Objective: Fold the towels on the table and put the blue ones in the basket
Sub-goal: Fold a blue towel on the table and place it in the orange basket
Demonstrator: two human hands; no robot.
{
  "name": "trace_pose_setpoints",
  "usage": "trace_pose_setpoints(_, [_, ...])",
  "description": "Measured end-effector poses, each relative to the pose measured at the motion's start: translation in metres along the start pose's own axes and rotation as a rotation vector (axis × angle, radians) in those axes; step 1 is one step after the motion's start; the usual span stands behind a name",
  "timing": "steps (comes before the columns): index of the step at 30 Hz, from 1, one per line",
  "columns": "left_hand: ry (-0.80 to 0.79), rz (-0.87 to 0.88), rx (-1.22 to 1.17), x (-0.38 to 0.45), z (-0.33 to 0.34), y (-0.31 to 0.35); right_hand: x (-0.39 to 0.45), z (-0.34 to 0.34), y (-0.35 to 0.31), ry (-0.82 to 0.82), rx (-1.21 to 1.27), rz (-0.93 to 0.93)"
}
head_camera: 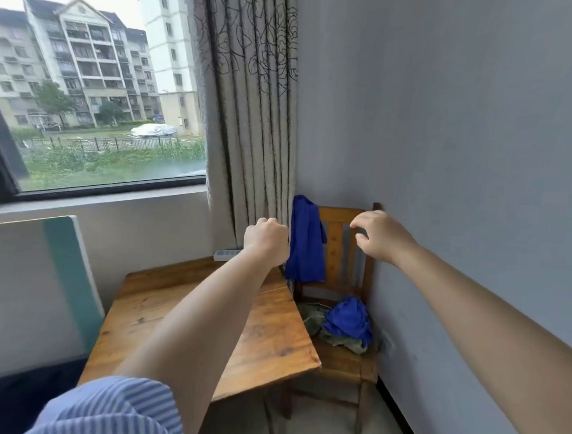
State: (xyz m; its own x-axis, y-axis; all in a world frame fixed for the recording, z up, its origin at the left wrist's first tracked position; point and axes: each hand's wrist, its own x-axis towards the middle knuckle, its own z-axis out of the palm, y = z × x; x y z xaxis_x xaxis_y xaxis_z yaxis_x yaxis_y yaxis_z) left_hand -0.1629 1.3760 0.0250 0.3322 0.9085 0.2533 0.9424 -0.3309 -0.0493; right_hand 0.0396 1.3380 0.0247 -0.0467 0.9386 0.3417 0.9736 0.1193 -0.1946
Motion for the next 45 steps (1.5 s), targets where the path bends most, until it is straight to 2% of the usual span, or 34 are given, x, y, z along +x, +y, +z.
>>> trace_pose_setpoints(4, [-0.035,-0.018,-0.012,0.048,0.021,0.005,0.036,0.018,0.028,-0.018,-0.009,0.010])
trace_pose_setpoints(15, [-0.078,-0.051,-0.048,0.238,0.087,-0.013,0.210,0.082,0.100,-0.069,-0.010,0.055])
trace_pose_setpoints(27, [-0.224,-0.138,-0.140,0.391,0.190,-0.039,0.374,0.196,0.159,-0.204,0.137,0.093])
trace_pose_setpoints(35, [-0.352,-0.311,-0.318,0.480,0.266,-0.039,0.454,0.292,0.210,-0.286,0.307,0.067])
trace_pose_setpoints(38, [-0.387,-0.353,-0.374,0.512,0.297,-0.033,0.478,0.317,0.226,-0.238,0.292,0.055])
trace_pose_setpoints(40, [-0.368,-0.401,-0.393,0.529,0.314,-0.030,0.492,0.331,0.230,-0.197,0.286,0.037])
trace_pose_setpoints(43, [-0.328,-0.469,-0.449,0.543,0.334,-0.026,0.505,0.355,0.231,-0.228,0.242,-0.049])
trace_pose_setpoints(45, [-0.279,-0.516,-0.532,0.547,0.344,-0.025,0.511,0.367,0.232,-0.210,0.297,-0.047])
